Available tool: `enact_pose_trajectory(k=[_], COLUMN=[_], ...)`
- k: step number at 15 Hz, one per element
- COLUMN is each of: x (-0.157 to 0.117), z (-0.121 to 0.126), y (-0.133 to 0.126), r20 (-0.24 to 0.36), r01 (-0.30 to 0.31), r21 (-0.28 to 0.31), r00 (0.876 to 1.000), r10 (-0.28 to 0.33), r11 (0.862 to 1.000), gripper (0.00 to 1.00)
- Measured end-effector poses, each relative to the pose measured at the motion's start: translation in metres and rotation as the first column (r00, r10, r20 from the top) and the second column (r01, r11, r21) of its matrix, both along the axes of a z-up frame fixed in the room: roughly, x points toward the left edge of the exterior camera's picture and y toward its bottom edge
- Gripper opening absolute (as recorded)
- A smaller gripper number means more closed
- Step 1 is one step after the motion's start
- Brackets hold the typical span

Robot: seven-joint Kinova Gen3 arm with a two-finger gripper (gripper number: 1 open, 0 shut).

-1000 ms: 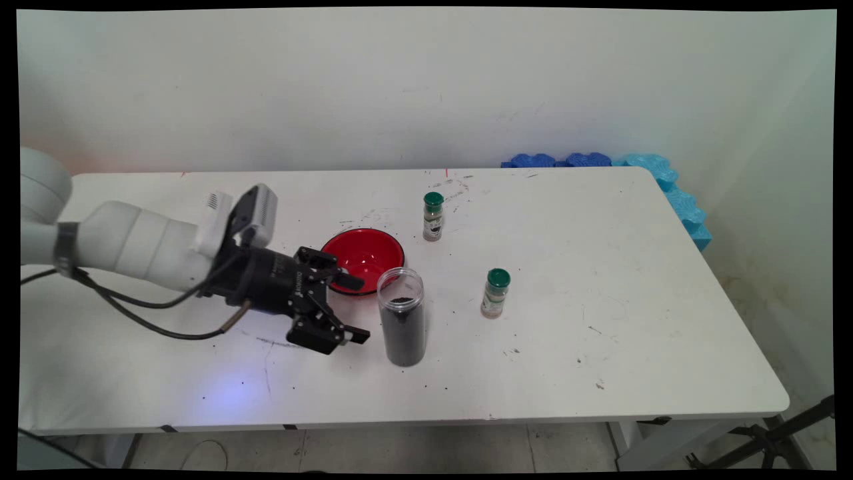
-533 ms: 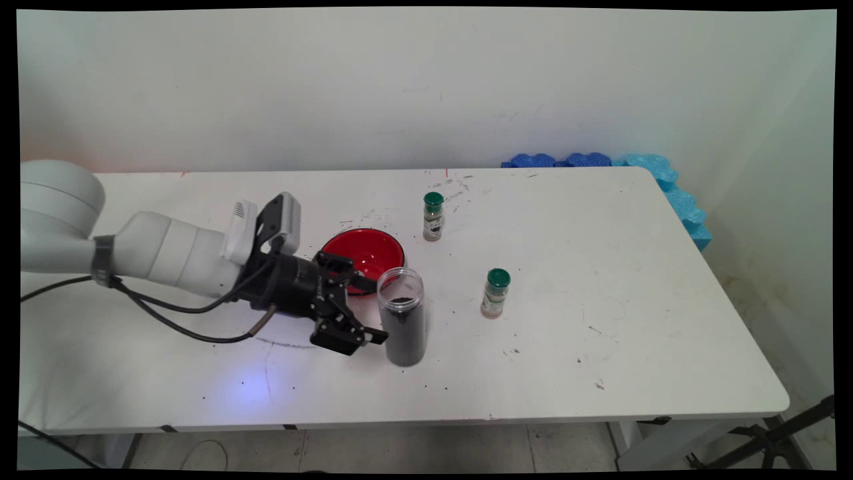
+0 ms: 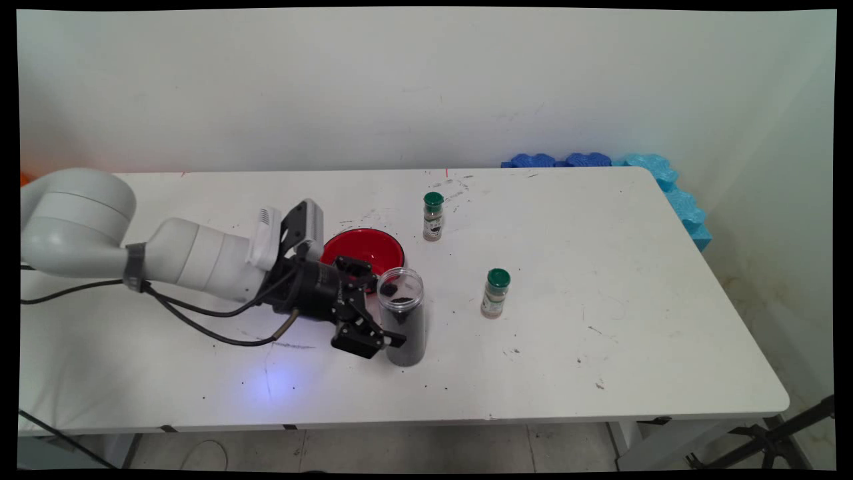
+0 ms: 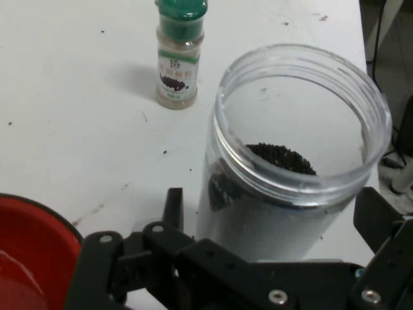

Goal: Pick up the black seasoning powder from the table, then pour the black seasoning powder in the red bowl

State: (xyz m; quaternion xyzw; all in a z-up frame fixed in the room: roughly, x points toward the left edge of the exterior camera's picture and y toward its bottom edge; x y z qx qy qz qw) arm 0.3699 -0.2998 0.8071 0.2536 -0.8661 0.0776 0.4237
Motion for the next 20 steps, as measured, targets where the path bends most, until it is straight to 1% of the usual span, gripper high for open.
enact_pose_trajectory(k=[8, 9, 15, 20], x=[-0.009, -0.010, -0.007, 0.002], z=[-0.005, -0.005, 0.000, 0.022], y=[-0.006, -0.007, -0.005, -0.003], r20=[-0.007, -0.008, -0.013, -0.018], r01=[-0.012, -0.012, -0.020, -0.011], r21=[0.002, 0.001, 0.009, 0.013], r00=[1.000, 1.000, 1.000, 1.000], r10=[0.012, 0.012, 0.020, 0.011], r11=[1.000, 1.000, 1.000, 1.000], gripper=[1.00, 0.00, 0.00, 0.00])
